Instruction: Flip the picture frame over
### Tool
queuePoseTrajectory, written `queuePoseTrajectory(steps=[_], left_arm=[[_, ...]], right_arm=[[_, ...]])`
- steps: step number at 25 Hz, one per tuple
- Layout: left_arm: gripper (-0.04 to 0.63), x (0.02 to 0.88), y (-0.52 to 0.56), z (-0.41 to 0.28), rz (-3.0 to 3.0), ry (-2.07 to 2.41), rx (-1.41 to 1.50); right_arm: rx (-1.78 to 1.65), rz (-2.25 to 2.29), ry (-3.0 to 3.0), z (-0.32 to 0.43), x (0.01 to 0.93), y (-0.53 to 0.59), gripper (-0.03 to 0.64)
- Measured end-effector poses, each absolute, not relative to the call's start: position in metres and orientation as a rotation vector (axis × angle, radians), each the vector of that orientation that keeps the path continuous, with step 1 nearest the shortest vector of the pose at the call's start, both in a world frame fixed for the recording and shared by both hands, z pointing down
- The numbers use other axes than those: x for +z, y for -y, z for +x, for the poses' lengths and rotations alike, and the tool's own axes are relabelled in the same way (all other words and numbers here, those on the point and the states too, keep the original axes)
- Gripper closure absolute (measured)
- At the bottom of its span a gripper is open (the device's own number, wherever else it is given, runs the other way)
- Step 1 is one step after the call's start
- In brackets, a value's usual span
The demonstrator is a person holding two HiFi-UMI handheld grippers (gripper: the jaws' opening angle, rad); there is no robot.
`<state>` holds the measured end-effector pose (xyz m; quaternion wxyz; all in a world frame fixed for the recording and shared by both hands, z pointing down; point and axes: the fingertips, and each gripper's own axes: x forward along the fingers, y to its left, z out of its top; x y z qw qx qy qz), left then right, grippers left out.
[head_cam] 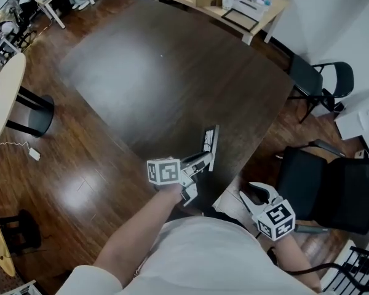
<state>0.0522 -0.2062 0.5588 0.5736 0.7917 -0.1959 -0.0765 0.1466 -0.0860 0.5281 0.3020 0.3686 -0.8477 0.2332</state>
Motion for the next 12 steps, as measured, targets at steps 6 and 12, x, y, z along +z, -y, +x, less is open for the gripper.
queuePoseTrajectory(steps=[6,12], left_arm=[[0.531,0.562,0.217,0.032,1.601,0.200,-0.456],[0.531,0.575,0.219,0.016,1.499,0.077,-0.528]], right_arm=[[0.616,1.044,2.175,0.124,0.520,0.075,0.502],[0.639,1.118,2.104,0.112,0.516,0.065,0.502]])
